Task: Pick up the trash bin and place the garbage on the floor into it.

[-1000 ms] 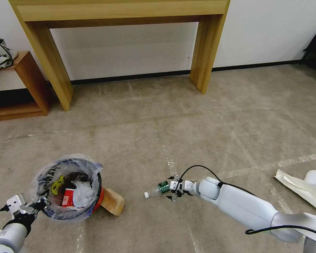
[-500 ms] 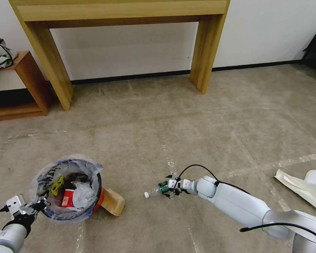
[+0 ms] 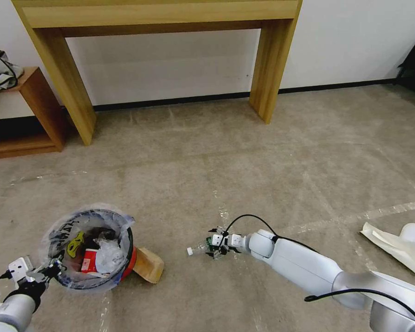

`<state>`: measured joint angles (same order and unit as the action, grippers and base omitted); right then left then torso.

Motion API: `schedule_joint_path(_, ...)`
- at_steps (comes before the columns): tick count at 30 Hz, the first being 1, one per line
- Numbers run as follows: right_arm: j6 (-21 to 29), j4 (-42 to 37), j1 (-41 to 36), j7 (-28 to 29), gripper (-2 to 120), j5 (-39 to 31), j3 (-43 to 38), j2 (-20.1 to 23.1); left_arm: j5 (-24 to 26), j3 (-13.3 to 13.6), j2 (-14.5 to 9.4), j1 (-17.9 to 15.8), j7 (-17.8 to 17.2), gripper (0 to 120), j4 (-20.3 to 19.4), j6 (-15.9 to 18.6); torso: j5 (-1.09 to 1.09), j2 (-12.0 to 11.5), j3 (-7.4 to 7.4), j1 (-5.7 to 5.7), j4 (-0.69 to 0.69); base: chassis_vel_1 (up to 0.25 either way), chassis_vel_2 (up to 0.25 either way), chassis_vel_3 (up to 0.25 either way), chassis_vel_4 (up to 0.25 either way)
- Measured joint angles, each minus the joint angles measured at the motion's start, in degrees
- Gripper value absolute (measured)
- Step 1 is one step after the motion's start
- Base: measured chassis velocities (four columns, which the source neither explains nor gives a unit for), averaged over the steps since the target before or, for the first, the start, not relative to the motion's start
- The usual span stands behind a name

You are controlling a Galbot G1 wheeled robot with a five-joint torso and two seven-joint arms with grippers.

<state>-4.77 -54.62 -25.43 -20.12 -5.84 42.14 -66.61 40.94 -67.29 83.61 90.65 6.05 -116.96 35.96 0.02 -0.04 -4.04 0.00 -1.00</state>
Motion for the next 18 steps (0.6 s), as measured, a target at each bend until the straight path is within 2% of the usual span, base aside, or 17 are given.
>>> schedule_joint_path(4,-0.5,0.6,-0.8,0.2,87,0.1,-0.1,-0.6,0.0,0.0,0.0,0.0,0.0,1,0.2,-0.1,0.0,0.0,0.0,0.0,-0.01,0.0,0.0,0.0,0.0)
schedule_joint_path(7,-0.7,0.6,-1.1,0.4,79,0.1,-0.2,-0.6,0.0,0.0,0.1,0.0,0.0,1,0.3,-0.1,-0.01,0.0,0.0,0.0,-0.01,0.0,0.0,0.0,0.0)
schedule_joint_path(9,-0.8,0.7,-1.3,0.5,69,0.1,-0.2,-0.7,0.0,0.1,0.1,-0.1,0.0,1,0.4,-0.1,0.0,0.0,0.0,0.0,-0.01,0.0,0.0,0.0,0.0)
schedule_joint_path(10,-0.8,0.7,-1.3,0.5,69,0.1,-0.2,-0.7,0.0,0.1,0.1,-0.1,0.0,1,0.4,-0.1,0.0,0.0,0.0,0.0,-0.01,0.0,0.0,0.0,0.0)
schedule_joint_path(13,-1.2,0.6,-1.6,0.5,53,0.1,-0.3,-0.4,-0.2,0.3,0.2,-0.4,0.0,1,0.5,-0.1,0.0,0.0,0.0,0.0,0.0,0.0,0.0,0.0,0.0)
schedule_joint_path(16,-1.3,0.4,-1.7,0.5,48,0.1,-0.4,-0.1,-0.2,0.4,0.2,-0.4,0.0,1,0.5,-0.1,0.0,0.0,0.0,0.0,0.0,0.0,0.0,0.0,0.0)
schedule_joint_path(18,-1.3,-0.3,-1.9,0.5,36,0.1,-0.6,0.8,-0.4,0.6,0.2,-0.5,0.0,1,0.6,-0.1,0.0,0.0,0.0,0.0,0.0,0.0,0.0,0.0,0.0)
